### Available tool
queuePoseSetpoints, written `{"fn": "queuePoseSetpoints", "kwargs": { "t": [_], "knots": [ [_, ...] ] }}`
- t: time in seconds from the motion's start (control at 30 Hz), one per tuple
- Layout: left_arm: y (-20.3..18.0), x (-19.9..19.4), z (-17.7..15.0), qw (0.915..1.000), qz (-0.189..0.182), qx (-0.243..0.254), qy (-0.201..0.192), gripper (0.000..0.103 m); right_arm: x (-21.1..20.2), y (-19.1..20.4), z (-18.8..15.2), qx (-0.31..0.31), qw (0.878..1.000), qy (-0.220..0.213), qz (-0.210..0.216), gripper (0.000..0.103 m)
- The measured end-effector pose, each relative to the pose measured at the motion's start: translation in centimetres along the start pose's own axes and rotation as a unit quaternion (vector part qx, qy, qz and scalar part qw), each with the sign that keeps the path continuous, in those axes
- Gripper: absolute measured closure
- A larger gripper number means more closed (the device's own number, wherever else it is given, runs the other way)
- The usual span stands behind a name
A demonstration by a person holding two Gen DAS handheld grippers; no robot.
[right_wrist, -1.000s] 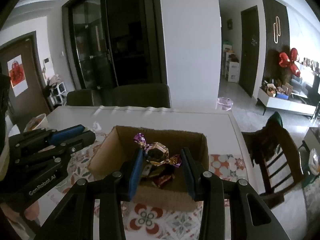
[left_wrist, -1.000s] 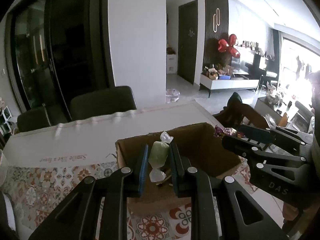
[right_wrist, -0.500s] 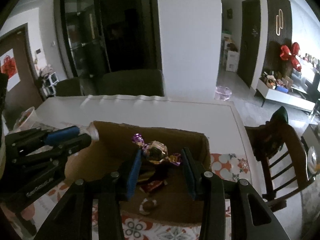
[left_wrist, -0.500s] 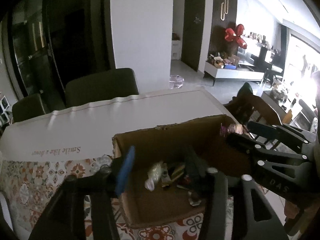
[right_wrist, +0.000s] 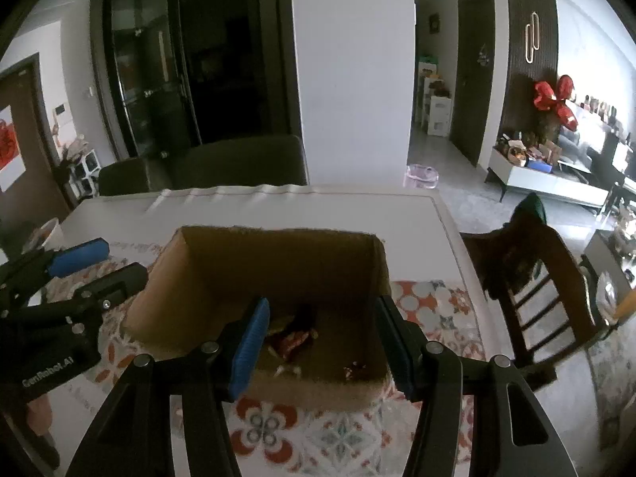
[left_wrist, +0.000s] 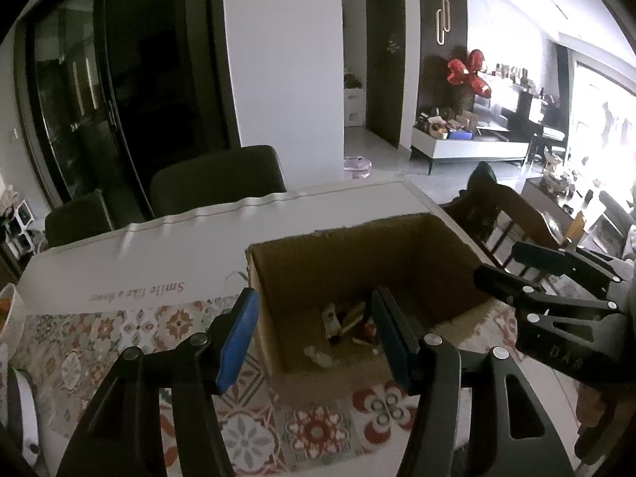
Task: Organize snacks
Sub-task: 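Open both tools to release the candies and withdraw toward the snacks, then grasp the clear-wrapped biscuit stick with the left tool while the right tool grasps the dark bar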
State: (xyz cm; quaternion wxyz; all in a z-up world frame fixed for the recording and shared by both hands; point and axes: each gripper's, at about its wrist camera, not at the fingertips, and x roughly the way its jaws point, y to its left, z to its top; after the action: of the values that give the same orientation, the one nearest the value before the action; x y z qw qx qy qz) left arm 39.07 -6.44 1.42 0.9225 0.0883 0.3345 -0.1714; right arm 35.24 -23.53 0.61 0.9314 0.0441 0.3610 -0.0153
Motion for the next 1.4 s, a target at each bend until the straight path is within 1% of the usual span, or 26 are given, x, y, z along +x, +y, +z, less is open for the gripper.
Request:
{"fn": "queuePoseSetpoints", "kwargs": {
  "t": [0.23,0.4,0.57,0.8,0.97,1.17,1.27,1.4],
  "knots": [
    [-0.8,-3.5,-2.4,0.9998,-0.013,0.014,0.007,0.045,-3.6,0.2,-2.4,0.010,1.000,0.001,0.000,0.047],
    [-1.2,-5.1,-4.5,0.9993,-0.018,0.024,0.022,0.045,-5.2,0.5,-4.6,0.009,1.000,0.016,-0.001,0.047],
    [-1.7,-5.9,-7.3,0.9982,-0.022,0.031,0.046,0.045,-6.0,1.1,-7.4,0.005,0.999,0.045,0.001,0.047],
    [-2.0,-5.3,-11.2,0.9940,-0.031,0.029,0.101,0.045,-5.7,1.6,-11.2,0.002,0.995,0.099,0.005,0.047],
    [-2.5,-3.8,-14.0,0.9868,-0.049,0.026,0.152,0.045,-4.5,1.6,-13.6,-0.004,0.991,0.135,0.005,0.047],
    [-3.6,-1.3,-17.4,0.9747,-0.069,0.031,0.210,0.045,-2.5,1.3,-16.5,-0.001,0.982,0.188,0.011,0.047],
    [-3.9,-0.1,-18.4,0.9692,-0.080,0.027,0.231,0.045,-1.5,1.3,-17.7,-0.008,0.978,0.210,0.017,0.047],
    [-4.5,1.2,-19.3,0.9616,-0.099,0.023,0.255,0.045,-0.2,1.1,-18.7,0.001,0.972,0.231,0.028,0.047]
  ]
}}
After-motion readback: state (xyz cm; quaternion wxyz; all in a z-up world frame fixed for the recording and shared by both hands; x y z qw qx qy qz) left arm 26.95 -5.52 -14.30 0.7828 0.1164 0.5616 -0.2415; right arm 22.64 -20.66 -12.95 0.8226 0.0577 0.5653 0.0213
